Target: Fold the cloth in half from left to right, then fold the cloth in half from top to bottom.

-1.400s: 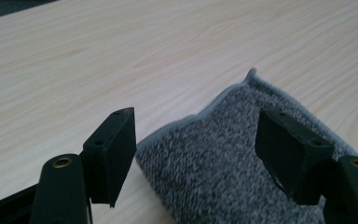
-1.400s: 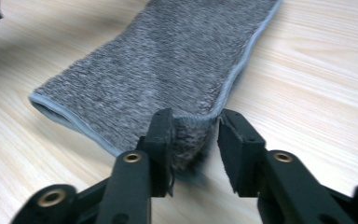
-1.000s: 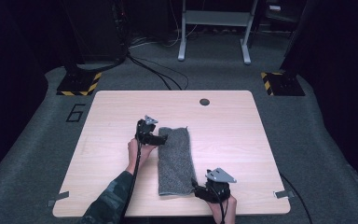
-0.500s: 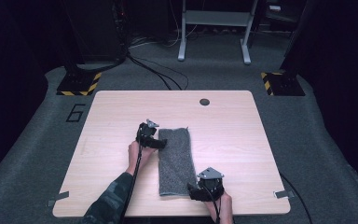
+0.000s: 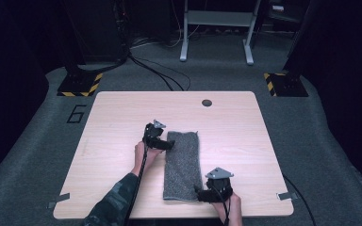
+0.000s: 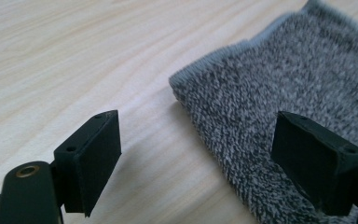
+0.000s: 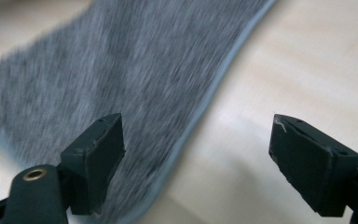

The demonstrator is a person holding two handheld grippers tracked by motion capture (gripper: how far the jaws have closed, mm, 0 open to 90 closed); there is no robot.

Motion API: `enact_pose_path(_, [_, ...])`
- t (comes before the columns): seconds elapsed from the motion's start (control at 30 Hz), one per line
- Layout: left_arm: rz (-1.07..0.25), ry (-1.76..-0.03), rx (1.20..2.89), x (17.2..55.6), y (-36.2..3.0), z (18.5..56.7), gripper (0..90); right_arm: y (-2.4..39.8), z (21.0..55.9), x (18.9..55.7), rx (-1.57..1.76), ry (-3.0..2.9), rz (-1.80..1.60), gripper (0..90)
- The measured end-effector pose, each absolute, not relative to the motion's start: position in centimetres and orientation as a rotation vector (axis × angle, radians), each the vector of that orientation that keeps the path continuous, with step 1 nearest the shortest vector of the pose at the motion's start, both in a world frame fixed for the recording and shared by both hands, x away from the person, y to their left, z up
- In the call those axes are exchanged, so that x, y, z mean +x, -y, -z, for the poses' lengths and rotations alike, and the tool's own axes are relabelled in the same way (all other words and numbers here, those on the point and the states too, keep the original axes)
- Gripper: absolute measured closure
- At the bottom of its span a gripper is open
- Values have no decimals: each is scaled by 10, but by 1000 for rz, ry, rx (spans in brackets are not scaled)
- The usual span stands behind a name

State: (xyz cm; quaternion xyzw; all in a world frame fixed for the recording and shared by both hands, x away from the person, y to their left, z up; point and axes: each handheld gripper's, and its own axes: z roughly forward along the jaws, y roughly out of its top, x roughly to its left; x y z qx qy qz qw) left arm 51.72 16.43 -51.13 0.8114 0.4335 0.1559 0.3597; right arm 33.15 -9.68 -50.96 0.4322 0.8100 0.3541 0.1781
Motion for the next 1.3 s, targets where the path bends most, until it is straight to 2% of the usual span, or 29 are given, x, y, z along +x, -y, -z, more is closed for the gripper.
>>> enact_pose_path(0.2, [-393,-1132,2096,522,-169,509,154,99,485,383,1217,-2259,-1043,174])
enact_pose_path(0.33, [-385,-1154,2080,526,-168,510,152,90,483,433,1218,-2305,-1006,196])
enact_pose_path(0.57, [-383,-1152,2089,534,-166,506,157,81,488,478,1278,-2311,-1011,216])
enact_pose_path(0.73, [-370,-1158,2093,538,-162,507,181,76,492,504,1356,-2263,-1004,276])
enact_pose_path(0.8, [-366,-1150,2093,539,-160,507,231,77,496,518,1385,-2238,-1006,324])
enact_pose_path(0.9, [-362,-1141,2085,540,-158,507,260,78,499,527,1413,-2245,-997,352])
enact_pose_path(1.0, [-366,-1129,2099,541,-156,508,328,75,503,534,1412,-2241,-972,385])
enact_pose_path(1.03, [-359,-1121,2117,541,-156,508,376,72,507,538,1428,-2272,-961,416])
enact_pose_path(1.07, [-357,-1123,2112,541,-155,509,376,72,507,538,1428,-2272,-961,416])
enact_pose_path(1.17, [-348,-1113,2142,541,-153,513,455,67,511,540,1412,-2295,-948,449])
enact_pose_path(1.3, [-369,-1087,2156,537,-151,513,526,62,511,538,1375,-2295,-918,539])
